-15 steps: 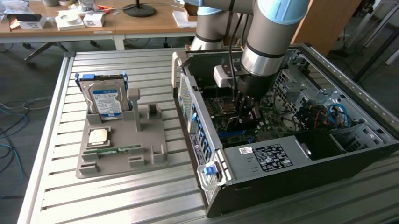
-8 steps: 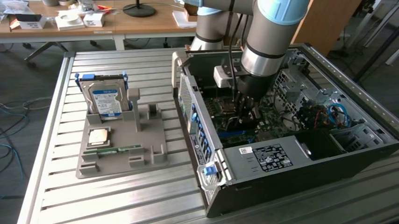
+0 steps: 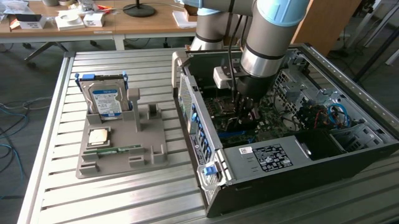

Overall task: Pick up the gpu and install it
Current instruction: 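Insert the gpu into the slot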

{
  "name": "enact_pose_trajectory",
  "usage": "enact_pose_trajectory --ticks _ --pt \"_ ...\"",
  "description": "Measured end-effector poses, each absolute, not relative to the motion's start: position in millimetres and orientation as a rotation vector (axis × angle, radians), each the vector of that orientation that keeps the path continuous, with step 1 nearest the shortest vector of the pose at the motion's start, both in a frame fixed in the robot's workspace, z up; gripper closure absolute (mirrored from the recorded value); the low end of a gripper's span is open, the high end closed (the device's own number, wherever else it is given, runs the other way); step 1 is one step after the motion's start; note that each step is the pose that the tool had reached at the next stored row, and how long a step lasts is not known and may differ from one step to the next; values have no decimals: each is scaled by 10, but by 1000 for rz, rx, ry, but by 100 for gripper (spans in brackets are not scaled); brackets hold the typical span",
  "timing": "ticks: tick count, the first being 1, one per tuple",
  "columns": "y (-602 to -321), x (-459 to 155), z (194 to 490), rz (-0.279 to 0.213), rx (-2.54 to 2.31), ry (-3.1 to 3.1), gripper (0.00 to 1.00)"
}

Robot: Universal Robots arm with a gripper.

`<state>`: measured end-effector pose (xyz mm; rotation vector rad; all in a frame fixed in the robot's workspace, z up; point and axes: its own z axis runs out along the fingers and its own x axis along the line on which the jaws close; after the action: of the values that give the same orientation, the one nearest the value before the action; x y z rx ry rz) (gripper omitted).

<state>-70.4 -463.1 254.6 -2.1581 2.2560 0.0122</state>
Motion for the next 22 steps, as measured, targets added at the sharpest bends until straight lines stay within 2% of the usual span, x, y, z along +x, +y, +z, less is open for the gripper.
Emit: enact_pose_trajectory --ticks 22 --pt "-4616 -704 2538 12 -2159 2256 74"
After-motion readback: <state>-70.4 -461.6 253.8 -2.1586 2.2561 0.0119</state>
